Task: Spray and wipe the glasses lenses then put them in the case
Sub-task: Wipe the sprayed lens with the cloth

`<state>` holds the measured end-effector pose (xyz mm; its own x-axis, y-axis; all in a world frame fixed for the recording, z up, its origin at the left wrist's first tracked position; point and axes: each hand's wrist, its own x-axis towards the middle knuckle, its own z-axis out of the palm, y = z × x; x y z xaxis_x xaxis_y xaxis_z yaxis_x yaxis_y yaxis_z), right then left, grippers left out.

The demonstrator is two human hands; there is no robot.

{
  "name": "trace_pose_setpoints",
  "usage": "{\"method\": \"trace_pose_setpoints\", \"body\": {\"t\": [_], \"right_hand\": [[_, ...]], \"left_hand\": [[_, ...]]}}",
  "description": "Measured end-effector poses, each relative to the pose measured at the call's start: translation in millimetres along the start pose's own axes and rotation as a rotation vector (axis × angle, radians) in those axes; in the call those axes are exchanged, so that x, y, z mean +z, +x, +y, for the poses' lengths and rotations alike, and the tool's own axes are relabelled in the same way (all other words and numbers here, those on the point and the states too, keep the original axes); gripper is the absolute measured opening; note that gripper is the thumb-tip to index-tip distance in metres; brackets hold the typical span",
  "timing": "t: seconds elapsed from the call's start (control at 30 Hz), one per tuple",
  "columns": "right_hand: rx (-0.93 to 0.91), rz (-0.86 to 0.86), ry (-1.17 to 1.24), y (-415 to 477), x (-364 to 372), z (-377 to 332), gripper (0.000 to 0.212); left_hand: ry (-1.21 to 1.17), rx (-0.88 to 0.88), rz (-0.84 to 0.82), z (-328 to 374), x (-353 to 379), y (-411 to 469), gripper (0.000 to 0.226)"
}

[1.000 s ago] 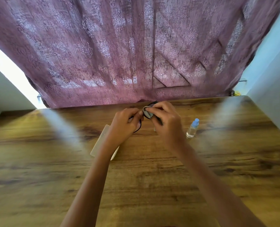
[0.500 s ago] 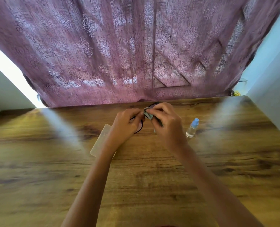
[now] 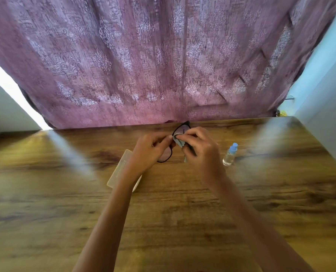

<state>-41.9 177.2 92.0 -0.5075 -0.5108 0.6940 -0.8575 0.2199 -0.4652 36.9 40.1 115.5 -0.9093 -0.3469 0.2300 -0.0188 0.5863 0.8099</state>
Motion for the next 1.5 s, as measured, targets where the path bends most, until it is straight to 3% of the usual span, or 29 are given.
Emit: {"method": "trace_pose_setpoints", "body": {"t": [0.43, 0.93, 1.17, 1.5], "right_hand": [[0.048, 0.045, -0.026, 4, -11, 7, 0.027], [0.07, 0.034, -0.041, 16, -13, 13, 0.025], [-0.028, -0.044, 0.008, 3, -1, -1, 0.022], [0.253, -0.001, -0.098, -3, -2, 46, 0.023]], "left_hand": [[-0.066, -0.098, -0.017, -5, -6, 2, 0.027], [-0.064, -0.047, -0.019, -10, -10, 2, 0.03], [-0.004, 0.008, -0.08, -9, -6, 3, 0.03], [0.048, -0.099, -0.035, -27, -7, -1, 0.031]]}}
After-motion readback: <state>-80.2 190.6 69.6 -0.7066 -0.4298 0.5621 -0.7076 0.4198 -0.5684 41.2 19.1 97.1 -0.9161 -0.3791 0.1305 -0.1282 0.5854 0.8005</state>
